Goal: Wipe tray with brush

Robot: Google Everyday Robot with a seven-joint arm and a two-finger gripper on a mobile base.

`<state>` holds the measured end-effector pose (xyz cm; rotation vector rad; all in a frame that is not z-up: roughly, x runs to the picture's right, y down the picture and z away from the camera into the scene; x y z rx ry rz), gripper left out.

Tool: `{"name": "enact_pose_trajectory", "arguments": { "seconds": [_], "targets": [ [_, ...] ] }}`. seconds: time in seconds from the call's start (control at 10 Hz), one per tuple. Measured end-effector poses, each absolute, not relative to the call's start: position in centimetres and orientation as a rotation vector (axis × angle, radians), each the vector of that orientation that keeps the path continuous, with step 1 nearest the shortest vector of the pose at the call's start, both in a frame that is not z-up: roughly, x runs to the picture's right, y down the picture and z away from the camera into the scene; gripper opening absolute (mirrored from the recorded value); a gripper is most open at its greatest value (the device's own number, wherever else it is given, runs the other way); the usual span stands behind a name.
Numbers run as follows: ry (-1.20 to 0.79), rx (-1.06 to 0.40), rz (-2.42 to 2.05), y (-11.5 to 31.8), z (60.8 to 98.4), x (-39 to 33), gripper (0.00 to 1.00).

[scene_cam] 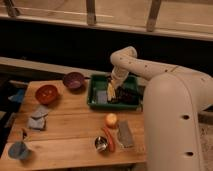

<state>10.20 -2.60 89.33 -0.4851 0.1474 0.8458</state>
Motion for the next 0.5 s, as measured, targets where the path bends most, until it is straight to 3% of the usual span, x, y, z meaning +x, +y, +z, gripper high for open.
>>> {"name": "enact_pose_trajectory", "arguments": {
  "seconds": [0.5],
  "targets": [
    [0.04,-0.514,0.813,-3.5,89.9,6.7,0.0]
  ]
}}
